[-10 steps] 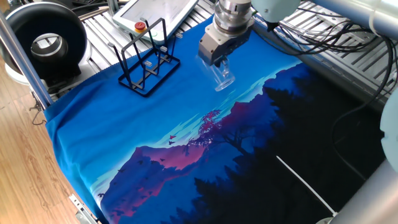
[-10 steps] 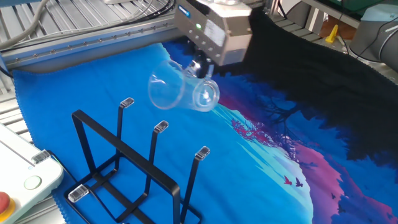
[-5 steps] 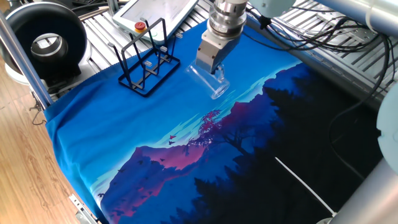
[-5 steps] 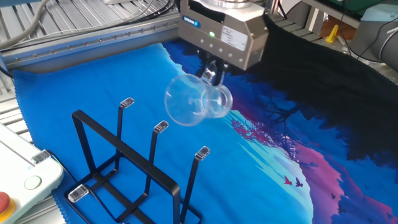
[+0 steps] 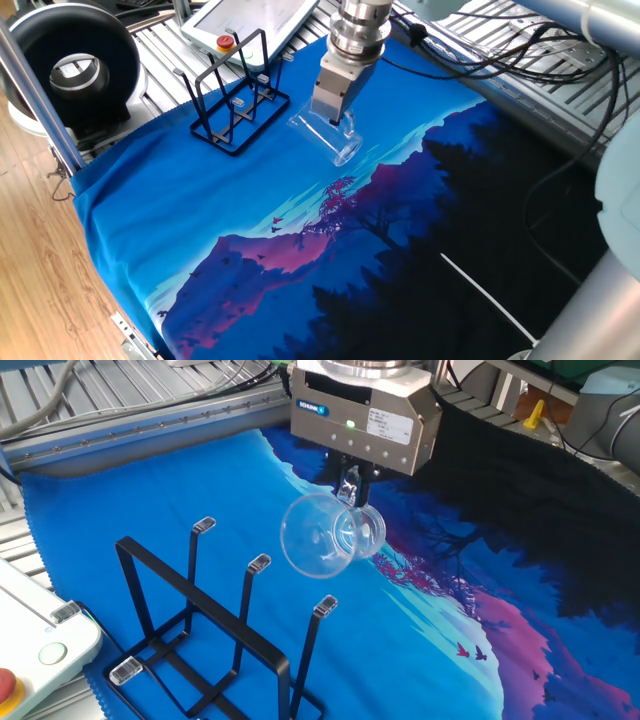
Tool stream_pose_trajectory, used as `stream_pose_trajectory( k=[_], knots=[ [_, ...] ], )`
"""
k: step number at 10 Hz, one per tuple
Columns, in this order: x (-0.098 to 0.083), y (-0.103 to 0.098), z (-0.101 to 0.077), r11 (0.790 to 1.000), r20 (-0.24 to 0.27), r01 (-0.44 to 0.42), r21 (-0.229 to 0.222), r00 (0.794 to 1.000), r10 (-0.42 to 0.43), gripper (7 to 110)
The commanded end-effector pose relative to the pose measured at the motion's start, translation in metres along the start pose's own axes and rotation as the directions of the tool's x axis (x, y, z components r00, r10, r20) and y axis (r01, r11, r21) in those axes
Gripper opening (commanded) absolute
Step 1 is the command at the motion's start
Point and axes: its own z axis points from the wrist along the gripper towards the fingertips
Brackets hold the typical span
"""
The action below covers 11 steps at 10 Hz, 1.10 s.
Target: Put the cup on the cup rack
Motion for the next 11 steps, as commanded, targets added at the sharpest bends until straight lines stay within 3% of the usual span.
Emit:
stream_pose_trajectory(
  k=[1,11],
  knots=[
    [-0.006,0.003,0.003,0.999,-0.013,0.04,-0.031,0.999,-0.04,7],
    [-0.024,-0.005,0.013,0.996,-0.002,0.073,-0.052,0.997,-0.073,7]
  ],
)
